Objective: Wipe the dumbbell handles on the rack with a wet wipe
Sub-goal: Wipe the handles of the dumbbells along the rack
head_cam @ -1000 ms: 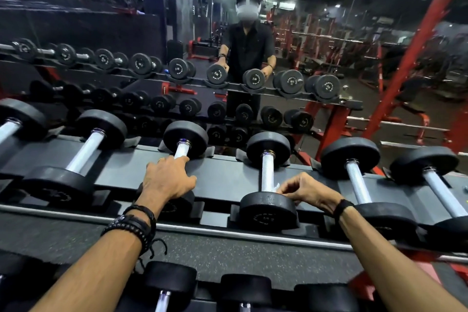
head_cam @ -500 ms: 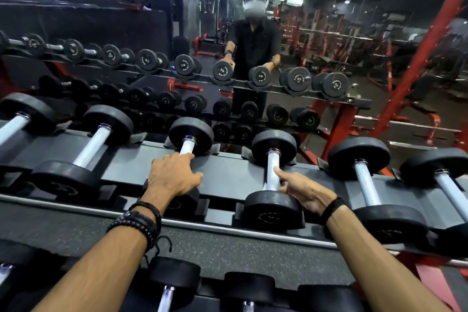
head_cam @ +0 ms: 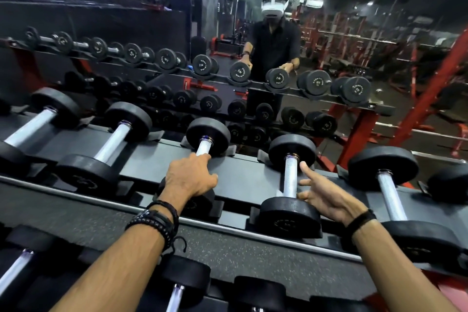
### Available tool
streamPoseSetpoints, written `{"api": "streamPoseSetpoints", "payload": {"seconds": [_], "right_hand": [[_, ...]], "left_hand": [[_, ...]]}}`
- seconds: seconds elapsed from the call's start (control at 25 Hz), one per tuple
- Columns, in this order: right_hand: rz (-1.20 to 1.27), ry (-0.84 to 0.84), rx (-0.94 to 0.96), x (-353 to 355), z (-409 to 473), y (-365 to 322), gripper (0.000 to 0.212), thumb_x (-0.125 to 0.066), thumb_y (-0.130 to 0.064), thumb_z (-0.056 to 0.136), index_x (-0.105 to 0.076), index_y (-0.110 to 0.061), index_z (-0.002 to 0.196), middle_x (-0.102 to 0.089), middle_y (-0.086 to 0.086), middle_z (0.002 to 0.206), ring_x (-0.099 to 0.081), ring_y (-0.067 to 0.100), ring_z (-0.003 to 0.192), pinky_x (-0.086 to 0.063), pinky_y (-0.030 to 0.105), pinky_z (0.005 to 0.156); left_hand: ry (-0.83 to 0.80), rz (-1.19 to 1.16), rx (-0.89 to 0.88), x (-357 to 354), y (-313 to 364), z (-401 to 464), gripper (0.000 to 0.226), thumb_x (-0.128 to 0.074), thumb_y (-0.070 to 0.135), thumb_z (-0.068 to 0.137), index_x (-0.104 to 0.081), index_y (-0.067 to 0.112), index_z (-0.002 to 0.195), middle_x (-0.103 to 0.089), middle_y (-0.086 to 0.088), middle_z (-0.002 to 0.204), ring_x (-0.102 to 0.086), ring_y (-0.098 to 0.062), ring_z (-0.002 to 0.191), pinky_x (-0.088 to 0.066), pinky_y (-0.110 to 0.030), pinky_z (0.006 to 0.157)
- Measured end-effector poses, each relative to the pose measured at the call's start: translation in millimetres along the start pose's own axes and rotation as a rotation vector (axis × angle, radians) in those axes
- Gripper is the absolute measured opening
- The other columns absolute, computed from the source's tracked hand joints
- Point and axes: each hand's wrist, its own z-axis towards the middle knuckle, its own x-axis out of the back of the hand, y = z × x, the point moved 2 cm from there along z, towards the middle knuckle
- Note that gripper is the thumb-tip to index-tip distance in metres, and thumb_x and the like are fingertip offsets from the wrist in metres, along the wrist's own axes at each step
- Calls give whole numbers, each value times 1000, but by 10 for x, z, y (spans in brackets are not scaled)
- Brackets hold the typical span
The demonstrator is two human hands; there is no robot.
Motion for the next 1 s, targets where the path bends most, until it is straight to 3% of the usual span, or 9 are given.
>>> {"api": "streamPoseSetpoints", "payload": {"seconds": [0.12, 0.28, 0.4, 0.48, 0.6, 0.76, 0.84, 0.92, 1.0], "right_hand": [[-62, -15, -10, -63, 9, 79, 64, -54, -52, 91, -55, 3, 122, -65, 22, 95, -67, 30, 77, -58, 36, 71], [-176, 101, 53, 111, 45, 26, 72, -69, -56, 74, -52, -3, 119, -61, 19, 71, -51, 26, 56, -38, 32, 54], [-113, -58, 17, -45, 58, 39, 62, -66, -49, 81, -58, -1, 121, -68, 26, 97, -62, 32, 78, -54, 38, 75], [-135, -72, 16, -74, 58, 43, 68, -69, -48, 79, -58, 2, 124, -63, 29, 109, -60, 34, 87, -53, 39, 83], [-208, 21, 33, 28, 77, -7, 68, -73, -51, 72, -61, -1, 118, -62, 26, 89, -56, 30, 68, -48, 34, 64], [65, -135, -69, -131, 177, 36, 50, -79, -34, 75, -59, -1, 106, -64, 17, 94, -66, 25, 75, -59, 35, 76], [149, -138, -112, -196, 231, 43, 53, -90, -25, 58, -60, 0, 94, -64, 12, 76, -66, 21, 60, -59, 31, 60], [14, -121, -84, -167, 280, 62, 65, -97, -17, 39, -62, 1, 91, -65, 10, 68, -64, 17, 56, -56, 27, 55], [-221, -43, -18, -145, 232, 71, 62, -93, -9, 48, -64, 2, 101, -68, 11, 79, -66, 17, 66, -56, 24, 61]], "left_hand": [[-18, -6, 9, 8, -15, -9, 61, -51, 50, 86, -43, 29, 143, -58, -7, 123, -60, -29, 110, -46, -38, 88], [-13, -1, -5, -7, 5, -14, 60, -51, 49, 86, -43, 27, 142, -58, -7, 121, -60, -29, 106, -45, -38, 86], [-27, -9, 0, 19, -1, -7, 60, -52, 49, 86, -43, 27, 142, -58, -8, 122, -60, -30, 108, -45, -38, 85], [-29, -3, 7, 20, -11, -26, 61, -51, 50, 86, -43, 27, 142, -58, -8, 123, -60, -30, 108, -45, -38, 85], [-16, 5, 1, -7, 4, -20, 59, -51, 48, 86, -45, 26, 140, -58, -7, 119, -60, -29, 104, -43, -37, 82], [-12, 7, 1, 8, 11, -23, 59, -52, 47, 85, -45, 25, 139, -58, -8, 118, -60, -29, 103, -42, -36, 80], [-21, 1, 8, 12, 3, -29, 59, -52, 47, 85, -44, 26, 140, -58, -8, 118, -60, -29, 104, -43, -37, 82], [-18, -7, 1, -2, -2, -9, 59, -52, 47, 85, -45, 26, 140, -58, -8, 119, -60, -29, 104, -44, -37, 82], [-12, -24, -3, 3, -20, -11, 58, -52, 48, 85, -46, 27, 139, -59, -6, 119, -61, -29, 103, -46, -37, 83]]}}
